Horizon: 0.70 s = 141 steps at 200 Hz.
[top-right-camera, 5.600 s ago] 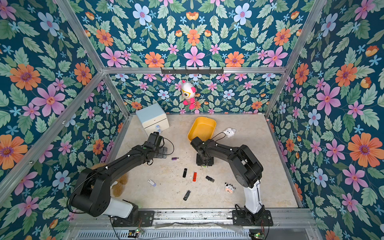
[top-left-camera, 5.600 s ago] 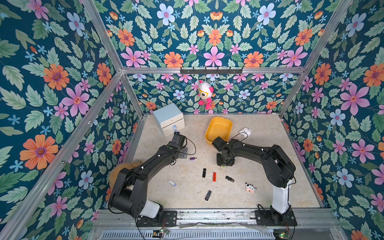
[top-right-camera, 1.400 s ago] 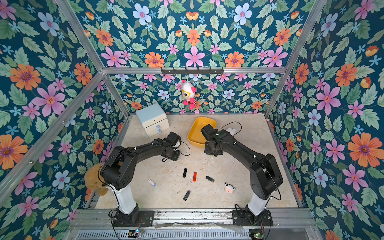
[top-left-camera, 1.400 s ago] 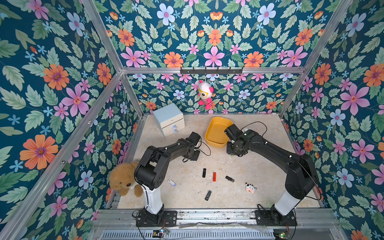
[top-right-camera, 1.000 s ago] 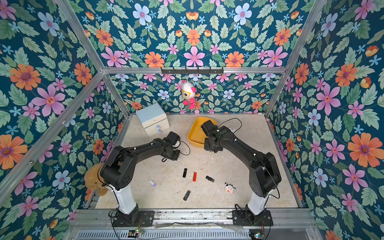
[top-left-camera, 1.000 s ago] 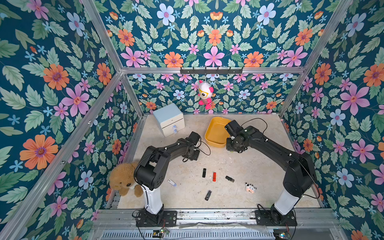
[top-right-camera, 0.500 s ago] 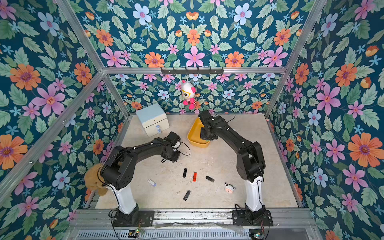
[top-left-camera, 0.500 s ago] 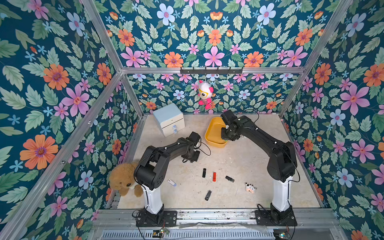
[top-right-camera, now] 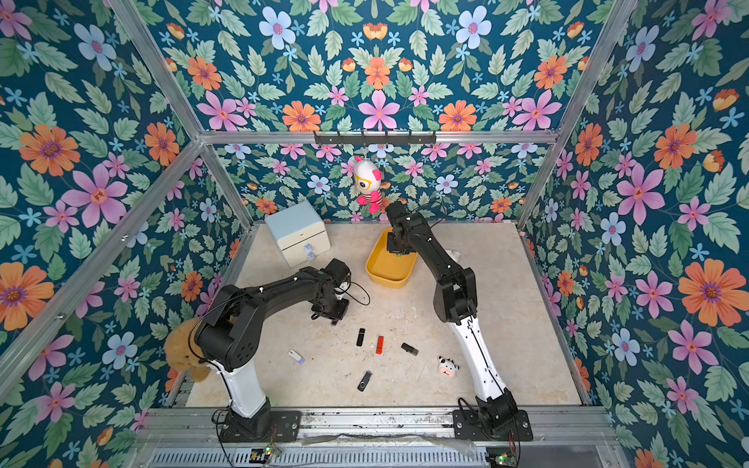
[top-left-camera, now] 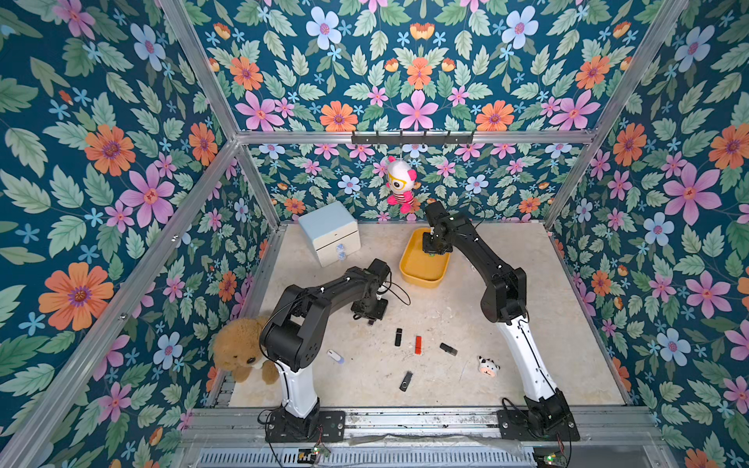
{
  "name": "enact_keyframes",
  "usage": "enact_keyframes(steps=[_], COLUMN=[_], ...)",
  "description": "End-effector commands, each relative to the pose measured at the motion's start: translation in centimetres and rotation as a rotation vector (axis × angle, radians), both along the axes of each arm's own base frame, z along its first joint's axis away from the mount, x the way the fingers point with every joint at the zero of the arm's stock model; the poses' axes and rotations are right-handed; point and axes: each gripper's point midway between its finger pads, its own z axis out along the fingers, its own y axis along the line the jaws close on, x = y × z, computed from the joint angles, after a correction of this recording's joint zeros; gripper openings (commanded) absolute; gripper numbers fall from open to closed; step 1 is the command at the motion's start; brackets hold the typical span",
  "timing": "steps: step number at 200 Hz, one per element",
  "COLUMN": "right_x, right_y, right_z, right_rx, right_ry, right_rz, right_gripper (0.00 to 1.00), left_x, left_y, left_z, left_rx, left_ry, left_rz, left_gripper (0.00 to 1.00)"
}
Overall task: Put the usb flash drive into the storage box
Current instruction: Place the USB flash in the storage box.
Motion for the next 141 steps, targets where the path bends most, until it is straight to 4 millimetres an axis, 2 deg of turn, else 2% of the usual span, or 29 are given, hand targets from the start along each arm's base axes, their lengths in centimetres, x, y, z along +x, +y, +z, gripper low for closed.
enact_keyframes(steps=[1, 28, 72, 141], right_x=[0.0, 0.1, -0.2, -0.7], right_y=[-1.8, -2.5, -2.7, -3.0], right_z=[-1.1, -2.4, -4.4, -5.5], right_rx=[-0.041, -0.052, -0.071, -0.099], right_ry=[0.034, 0.047, 0.087, 0.113], right_rz=[-0.021, -0.028, -0.015, -0.002], right_gripper=[0.0, 0.0, 0.0, 0.0], left_x=[-0.4, -0.1, 0.1, 0.1], left_y=[0.2, 0.0, 0.0, -0.2], left_z=[0.1, 0.2, 0.2, 0.0], left_rx=[0.012, 0.009, 0.011, 0.009], left_ry=[0.022, 0.015, 0.015, 0.02], left_rz=[0.004, 0.004, 0.004, 0.004], left_gripper=[0.0, 0.0, 0.0, 0.0])
